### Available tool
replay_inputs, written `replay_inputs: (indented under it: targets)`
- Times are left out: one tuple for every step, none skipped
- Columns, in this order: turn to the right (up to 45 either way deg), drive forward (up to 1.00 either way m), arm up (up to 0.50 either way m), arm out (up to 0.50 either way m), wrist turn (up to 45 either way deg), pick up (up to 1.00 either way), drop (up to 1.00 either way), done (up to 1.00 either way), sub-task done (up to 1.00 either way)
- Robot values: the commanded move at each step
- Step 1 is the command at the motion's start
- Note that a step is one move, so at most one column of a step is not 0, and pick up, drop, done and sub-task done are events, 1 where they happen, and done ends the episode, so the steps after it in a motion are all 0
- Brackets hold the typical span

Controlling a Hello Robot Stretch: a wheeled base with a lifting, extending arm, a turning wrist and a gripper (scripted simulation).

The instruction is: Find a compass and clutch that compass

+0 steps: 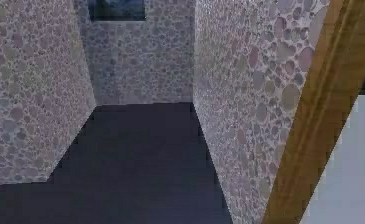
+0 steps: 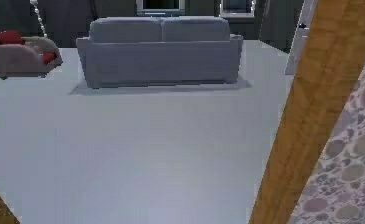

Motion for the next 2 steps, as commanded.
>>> replay_inputs:
  targets:
    - [45.0, 0.00, 0.00, 0.00, 0.0, 0.00, 0.00, 0.00, 0.00]
    - [24.0, 0.00, 0.00, 0.00, 0.0, 0.00, 0.00, 0.00, 0.00]
